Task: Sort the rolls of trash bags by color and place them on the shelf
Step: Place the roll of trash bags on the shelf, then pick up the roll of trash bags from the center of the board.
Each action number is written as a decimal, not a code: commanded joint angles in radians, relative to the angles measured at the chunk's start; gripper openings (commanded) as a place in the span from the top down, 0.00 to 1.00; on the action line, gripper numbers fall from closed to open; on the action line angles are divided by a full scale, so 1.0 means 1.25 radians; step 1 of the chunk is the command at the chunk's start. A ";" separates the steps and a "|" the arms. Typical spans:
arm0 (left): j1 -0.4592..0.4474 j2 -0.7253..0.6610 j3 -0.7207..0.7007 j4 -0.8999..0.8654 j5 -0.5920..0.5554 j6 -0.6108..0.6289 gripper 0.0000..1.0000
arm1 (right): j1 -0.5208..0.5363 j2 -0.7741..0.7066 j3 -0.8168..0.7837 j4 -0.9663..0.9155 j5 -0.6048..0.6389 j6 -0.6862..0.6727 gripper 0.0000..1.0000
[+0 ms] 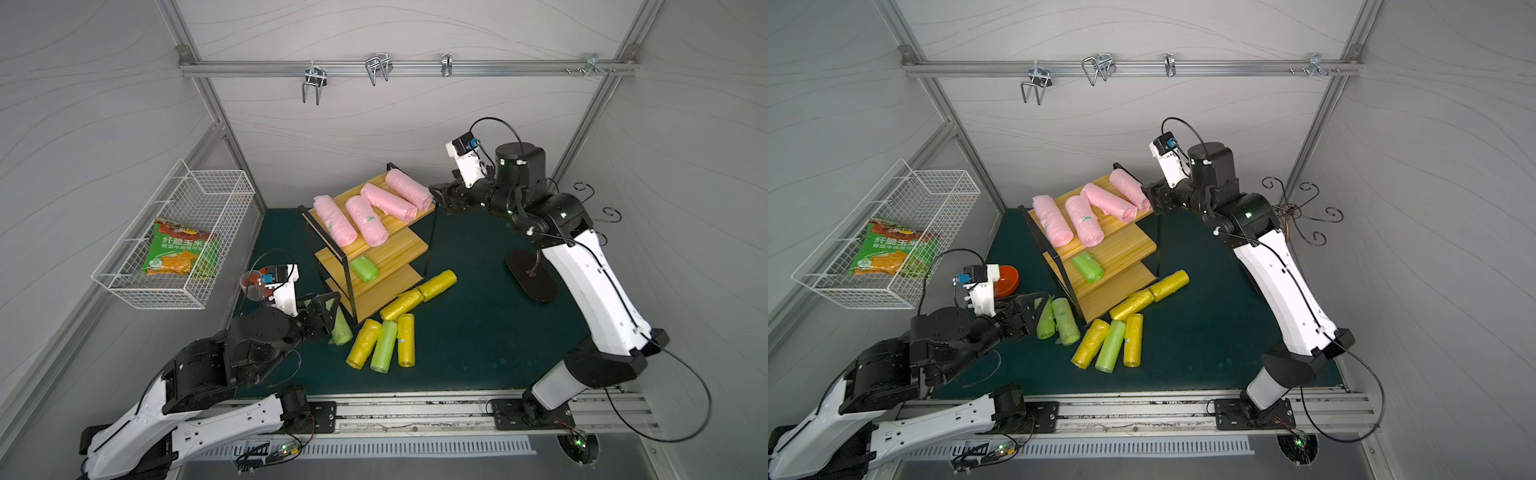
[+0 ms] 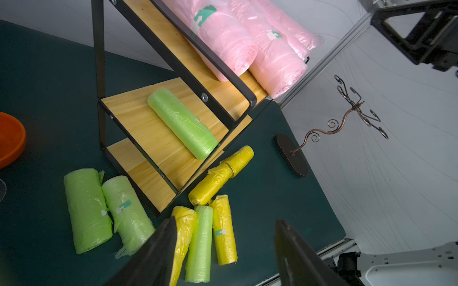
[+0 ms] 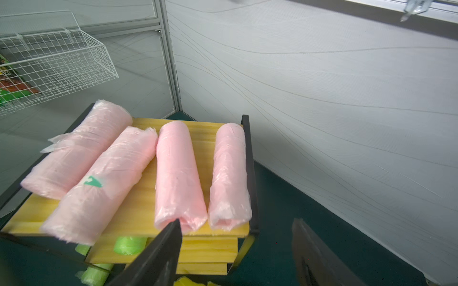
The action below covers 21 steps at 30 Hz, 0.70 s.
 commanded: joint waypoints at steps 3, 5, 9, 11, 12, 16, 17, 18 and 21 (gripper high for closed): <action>0.000 0.037 0.034 0.028 0.016 0.046 0.33 | -0.004 -0.174 -0.186 -0.018 0.031 0.129 0.25; 0.000 0.048 0.037 0.030 0.027 0.058 0.33 | -0.004 -0.234 -0.267 -0.044 0.032 0.175 0.25; 0.000 0.072 0.042 0.033 0.058 0.076 0.33 | -0.004 -0.340 -0.440 -0.104 0.014 0.290 0.26; 0.000 0.082 0.040 0.036 0.075 0.086 0.33 | -0.004 -0.387 -0.540 -0.116 -0.029 0.353 0.27; 0.000 0.088 0.039 0.035 0.082 0.090 0.33 | -0.002 -0.409 -0.600 -0.112 -0.067 0.385 0.27; 0.000 0.091 0.028 0.048 0.100 0.092 0.33 | 0.041 -0.484 -0.816 -0.063 -0.175 0.495 0.27; 0.000 0.088 0.024 0.054 0.103 0.092 0.33 | 0.071 -0.505 -0.862 -0.042 -0.168 0.526 0.27; 0.000 0.084 0.021 0.058 0.105 0.090 0.33 | 0.102 -0.524 -0.903 -0.018 -0.165 0.560 0.26; 0.000 0.073 0.005 0.069 0.107 0.085 0.33 | 0.160 -0.551 -0.998 0.058 -0.173 0.658 0.25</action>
